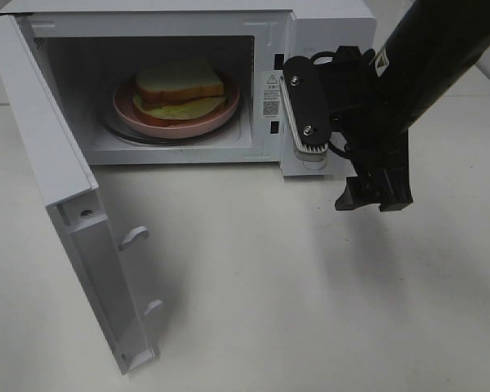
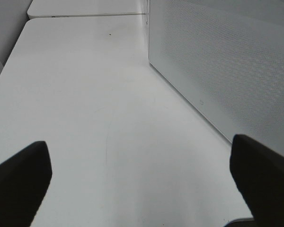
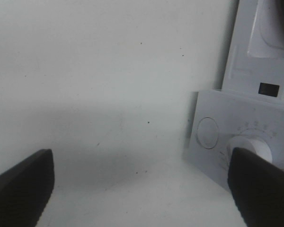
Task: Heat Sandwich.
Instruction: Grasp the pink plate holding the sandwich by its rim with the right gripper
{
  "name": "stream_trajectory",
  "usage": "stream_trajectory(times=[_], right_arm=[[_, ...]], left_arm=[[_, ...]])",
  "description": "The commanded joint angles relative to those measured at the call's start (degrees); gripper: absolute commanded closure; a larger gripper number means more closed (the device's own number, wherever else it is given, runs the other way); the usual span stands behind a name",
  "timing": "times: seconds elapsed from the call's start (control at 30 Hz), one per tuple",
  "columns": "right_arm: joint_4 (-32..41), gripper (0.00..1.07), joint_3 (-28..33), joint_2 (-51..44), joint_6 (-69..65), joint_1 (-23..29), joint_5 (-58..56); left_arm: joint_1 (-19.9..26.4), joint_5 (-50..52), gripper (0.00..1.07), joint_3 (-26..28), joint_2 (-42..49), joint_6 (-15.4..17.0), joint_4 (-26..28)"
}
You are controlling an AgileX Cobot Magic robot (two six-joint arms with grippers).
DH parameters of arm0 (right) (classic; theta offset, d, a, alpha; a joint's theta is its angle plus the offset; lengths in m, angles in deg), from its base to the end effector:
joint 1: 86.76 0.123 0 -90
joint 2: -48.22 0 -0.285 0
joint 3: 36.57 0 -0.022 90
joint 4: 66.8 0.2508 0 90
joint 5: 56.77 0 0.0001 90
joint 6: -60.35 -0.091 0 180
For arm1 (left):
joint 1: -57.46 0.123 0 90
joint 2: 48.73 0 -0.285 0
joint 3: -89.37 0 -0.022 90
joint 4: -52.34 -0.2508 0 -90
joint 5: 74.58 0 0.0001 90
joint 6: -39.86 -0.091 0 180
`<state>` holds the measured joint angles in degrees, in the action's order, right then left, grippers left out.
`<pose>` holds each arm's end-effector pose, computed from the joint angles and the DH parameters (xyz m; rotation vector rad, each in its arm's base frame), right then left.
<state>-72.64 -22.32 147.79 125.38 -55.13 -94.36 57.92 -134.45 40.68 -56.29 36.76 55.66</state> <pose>0.2833 0.1679 0.2432 -2.0521 1.7103 -0.3014 -0.0046 -0.0046 0.2781 0.0488 2.0249 -0.0299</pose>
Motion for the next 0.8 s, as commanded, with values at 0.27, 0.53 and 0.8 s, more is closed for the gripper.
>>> stream_trajectory(times=[0.27, 0.53, 0.8], right_arm=[[-1.83, 0.16, -6.53, 4.64, -0.23, 3.55, 0.00], [-2.52, 0.17, -10.83, 8.88, -0.23, 4.41, 1.72], [-2.58, 0.19, -15.24, 13.18, -0.23, 5.16, 4.18]], left_arm=[[0.23, 0.52, 0.10, -0.17, 1.09, 0.00, 0.11], [0.23, 0.52, 0.10, -0.17, 1.09, -0.06, 0.11], [0.23, 0.52, 0.10, -0.17, 1.09, -0.06, 0.11]])
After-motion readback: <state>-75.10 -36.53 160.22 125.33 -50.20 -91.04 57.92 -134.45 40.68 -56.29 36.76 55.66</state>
